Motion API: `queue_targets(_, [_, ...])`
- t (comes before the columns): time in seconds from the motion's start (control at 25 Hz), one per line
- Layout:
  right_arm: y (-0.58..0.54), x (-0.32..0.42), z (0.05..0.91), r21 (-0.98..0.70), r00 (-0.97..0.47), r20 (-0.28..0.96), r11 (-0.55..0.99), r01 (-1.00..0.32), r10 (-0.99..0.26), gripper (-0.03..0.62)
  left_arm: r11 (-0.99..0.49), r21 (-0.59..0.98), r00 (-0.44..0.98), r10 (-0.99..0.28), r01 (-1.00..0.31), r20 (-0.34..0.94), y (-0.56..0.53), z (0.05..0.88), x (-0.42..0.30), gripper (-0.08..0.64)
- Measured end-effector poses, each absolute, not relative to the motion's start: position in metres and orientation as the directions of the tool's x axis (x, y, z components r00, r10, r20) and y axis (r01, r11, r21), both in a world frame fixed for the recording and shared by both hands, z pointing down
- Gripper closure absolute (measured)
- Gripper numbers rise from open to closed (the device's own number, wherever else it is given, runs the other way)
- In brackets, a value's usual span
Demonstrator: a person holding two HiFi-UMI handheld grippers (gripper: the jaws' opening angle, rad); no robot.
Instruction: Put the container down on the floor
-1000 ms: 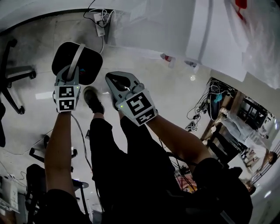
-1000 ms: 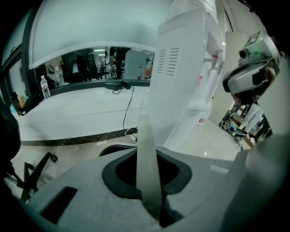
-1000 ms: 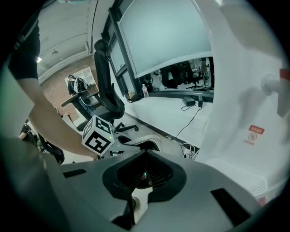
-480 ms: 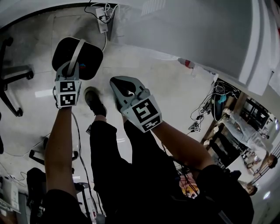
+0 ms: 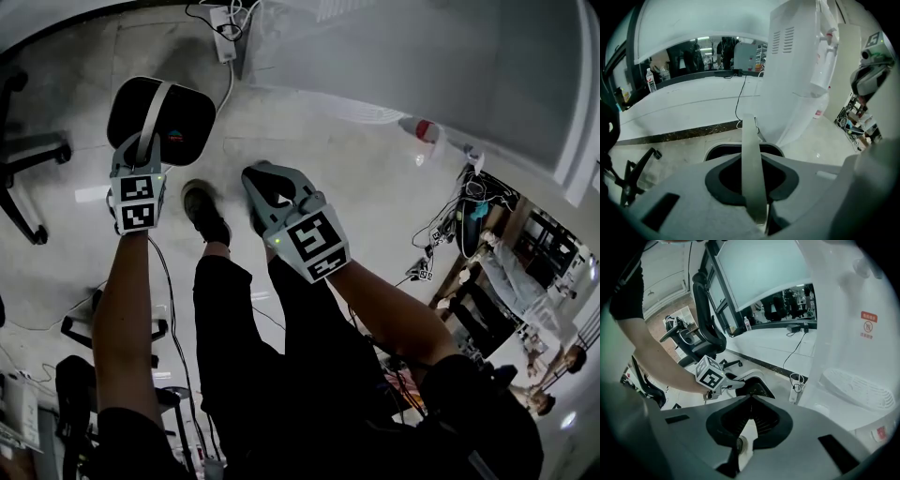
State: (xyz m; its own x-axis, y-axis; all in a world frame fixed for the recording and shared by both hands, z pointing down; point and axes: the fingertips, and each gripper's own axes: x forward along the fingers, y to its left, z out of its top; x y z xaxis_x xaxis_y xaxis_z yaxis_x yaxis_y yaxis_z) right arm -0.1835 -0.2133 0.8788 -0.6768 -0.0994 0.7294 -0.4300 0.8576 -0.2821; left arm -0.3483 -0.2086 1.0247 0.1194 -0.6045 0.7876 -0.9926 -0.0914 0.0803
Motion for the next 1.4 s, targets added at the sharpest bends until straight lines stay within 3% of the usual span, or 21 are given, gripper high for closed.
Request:
queue_targets(0.28, [-0.202,-0.192,0.876,-0.290,-0.686,0.722,0.863,-0.415,-0.087,0.588,-0.069,0.061,0.090,-0.603,-0.996,0.793,-0.208,1.027,-0.351,0.492])
queue_targets(0.4, [-0.196,-0.193,0.875,-0.297,-0.689,0.721,0.863,-0.408,-0.078,0.586,-0.064,0.062,0.088,-0.594,-0.996,0.800,-0.204,1.027,-0.350,0.446])
queue_targets(0.8, [-0.187,-0.191,0.871,-0.304,-0.689,0.722,0.862,-0.405,-0.069,0.587,-0.039,0.070,0.080,-0.576,-0.997,0.813,-0.182,1.020,-0.356,0.399])
queue_targets(1.4, [-0.192,-0.178,0.812,-0.291,-0.700,0.709,0.866,-0.406,-0.090,0.586,-0.002,0.066,0.054,-0.612,-0.998,0.789,-0.156,0.933,-0.360,0.370])
